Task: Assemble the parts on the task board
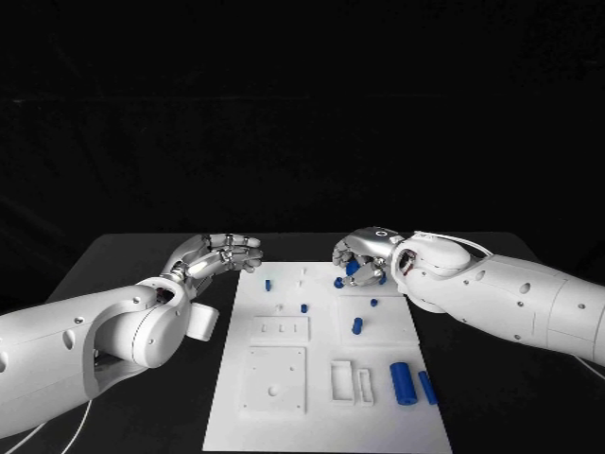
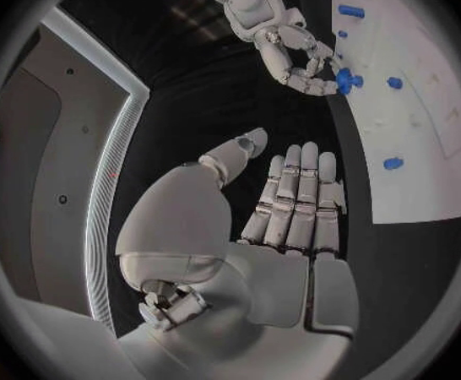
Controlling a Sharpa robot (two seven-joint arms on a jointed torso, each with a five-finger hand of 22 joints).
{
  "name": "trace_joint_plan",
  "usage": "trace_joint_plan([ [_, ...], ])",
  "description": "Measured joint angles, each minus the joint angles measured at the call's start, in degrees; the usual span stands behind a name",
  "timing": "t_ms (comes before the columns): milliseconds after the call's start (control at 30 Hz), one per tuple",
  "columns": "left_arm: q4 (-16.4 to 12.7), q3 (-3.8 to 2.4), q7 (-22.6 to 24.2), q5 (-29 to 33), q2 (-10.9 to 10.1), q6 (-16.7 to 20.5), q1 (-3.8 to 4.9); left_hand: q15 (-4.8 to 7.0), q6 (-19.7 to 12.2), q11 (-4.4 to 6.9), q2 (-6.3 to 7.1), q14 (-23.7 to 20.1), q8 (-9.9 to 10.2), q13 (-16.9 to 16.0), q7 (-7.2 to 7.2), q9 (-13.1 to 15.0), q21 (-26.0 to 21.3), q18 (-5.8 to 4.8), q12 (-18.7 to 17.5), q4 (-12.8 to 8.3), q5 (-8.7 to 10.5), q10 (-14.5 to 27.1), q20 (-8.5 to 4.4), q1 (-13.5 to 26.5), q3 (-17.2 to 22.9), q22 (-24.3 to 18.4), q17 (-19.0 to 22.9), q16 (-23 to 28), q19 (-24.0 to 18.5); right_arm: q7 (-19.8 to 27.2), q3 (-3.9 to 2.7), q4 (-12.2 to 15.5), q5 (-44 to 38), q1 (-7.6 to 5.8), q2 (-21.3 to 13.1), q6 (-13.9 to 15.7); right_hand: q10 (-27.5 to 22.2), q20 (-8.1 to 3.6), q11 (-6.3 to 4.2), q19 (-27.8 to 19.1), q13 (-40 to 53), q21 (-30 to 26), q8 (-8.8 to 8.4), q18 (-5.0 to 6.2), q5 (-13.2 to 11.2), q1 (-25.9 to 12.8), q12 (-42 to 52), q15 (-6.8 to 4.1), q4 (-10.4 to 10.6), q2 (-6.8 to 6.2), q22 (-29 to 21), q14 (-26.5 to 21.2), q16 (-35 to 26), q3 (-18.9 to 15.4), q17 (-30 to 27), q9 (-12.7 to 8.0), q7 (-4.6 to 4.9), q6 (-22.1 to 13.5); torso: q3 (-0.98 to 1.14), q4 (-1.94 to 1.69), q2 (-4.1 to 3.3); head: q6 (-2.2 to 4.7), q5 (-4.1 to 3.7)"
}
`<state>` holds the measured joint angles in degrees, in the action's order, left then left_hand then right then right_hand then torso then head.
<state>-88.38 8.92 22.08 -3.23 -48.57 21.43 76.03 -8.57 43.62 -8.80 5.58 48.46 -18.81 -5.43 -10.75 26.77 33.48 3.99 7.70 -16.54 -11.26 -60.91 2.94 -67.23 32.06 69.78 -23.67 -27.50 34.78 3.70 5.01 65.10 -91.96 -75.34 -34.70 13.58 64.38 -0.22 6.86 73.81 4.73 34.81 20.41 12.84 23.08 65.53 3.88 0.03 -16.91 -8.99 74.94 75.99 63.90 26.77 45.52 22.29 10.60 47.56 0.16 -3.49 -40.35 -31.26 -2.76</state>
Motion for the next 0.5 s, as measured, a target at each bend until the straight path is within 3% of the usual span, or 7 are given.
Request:
trace_joint_plan([
  [367, 0.3, 0.00, -0.1, 0.0, 0.1, -0.3, 0.00, -0.21, 0.0, 0.00, 0.23, -0.2, 0.0, 0.0, 0.00, 0.0, 0.0, -0.14, -0.2, 0.0, 0.23, 0.0, 0.16, 0.2, 0.0, 0.1, 0.0, 0.0, -0.2, -0.5, 0.00, -0.2, -1.3, 0.01, 0.4, -0.5, 0.4, 0.00, -0.43, 0.0, -0.1, 0.7, 0.00, -0.04, -0.3, 0.0, 0.0, 0.00, 0.1, 0.00, 0.0, 0.0, 1.0, -0.1, -0.3, 0.0, -0.28, 0.3, 0.10, -0.07, -1.00, 0.07, -0.09],
  [500, 0.3, 0.01, -0.2, 0.1, 0.1, -0.4, 0.01, -0.20, 0.0, -0.11, 0.23, -0.2, 0.0, 0.0, 0.00, 0.0, 0.0, -0.20, -0.2, 0.0, 0.23, -0.1, 0.16, 0.2, 0.0, 0.1, 0.0, 0.2, -0.2, -0.5, 0.02, -0.4, -1.6, 0.05, 0.5, -0.7, 0.9, 0.00, -0.43, 0.0, -0.1, 0.7, 0.00, -0.05, -0.5, 0.0, 0.0, -0.18, 0.1, 0.00, 0.0, -0.2, 1.2, -0.1, -0.5, 0.1, -0.40, 0.4, 0.01, -0.36, -1.13, -0.09, -0.46],
])
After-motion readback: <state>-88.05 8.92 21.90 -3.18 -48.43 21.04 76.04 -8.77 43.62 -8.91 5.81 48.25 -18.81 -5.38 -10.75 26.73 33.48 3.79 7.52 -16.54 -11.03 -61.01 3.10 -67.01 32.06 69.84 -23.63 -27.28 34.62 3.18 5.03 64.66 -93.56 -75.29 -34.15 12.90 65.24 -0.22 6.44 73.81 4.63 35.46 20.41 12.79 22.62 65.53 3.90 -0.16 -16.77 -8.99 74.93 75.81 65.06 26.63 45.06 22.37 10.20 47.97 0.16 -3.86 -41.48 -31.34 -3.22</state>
